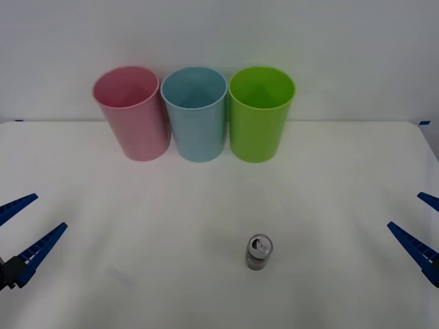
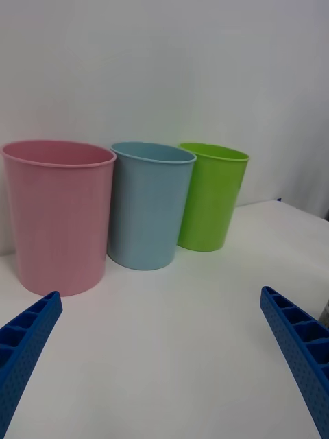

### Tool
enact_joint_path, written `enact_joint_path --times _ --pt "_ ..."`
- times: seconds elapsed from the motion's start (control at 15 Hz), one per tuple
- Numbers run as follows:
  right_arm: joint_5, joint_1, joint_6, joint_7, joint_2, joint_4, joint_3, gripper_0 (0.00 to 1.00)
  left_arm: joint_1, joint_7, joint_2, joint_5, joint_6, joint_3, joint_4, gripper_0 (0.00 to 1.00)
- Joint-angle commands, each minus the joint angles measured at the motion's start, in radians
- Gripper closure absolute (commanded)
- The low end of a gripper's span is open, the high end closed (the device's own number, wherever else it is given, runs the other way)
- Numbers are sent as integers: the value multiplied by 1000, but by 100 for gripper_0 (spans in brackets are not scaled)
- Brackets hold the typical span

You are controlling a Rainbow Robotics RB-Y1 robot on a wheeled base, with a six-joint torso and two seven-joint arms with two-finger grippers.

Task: Grasp the object on the table and drop it into the matching bin: aluminum can to the light blue bin, PET bottle to the pink bin.

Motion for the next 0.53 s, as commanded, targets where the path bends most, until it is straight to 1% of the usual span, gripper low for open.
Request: enact_joint_path --times 0.07,0.13,0.2,0.53 --pt "0 0 0 0 0 0 0 0 0 0 0 0 0 0 0 0" --pt "-3 2 1 0 16 4 1 0 0 0 0 0 0 0 0 0" --pt "-9 1 5 0 13 -2 1 0 0 0 0 0 0 0 0 0" --pt "-36 41 24 11 -28 -5 31 0 0 0 0 0 0 0 0 0"
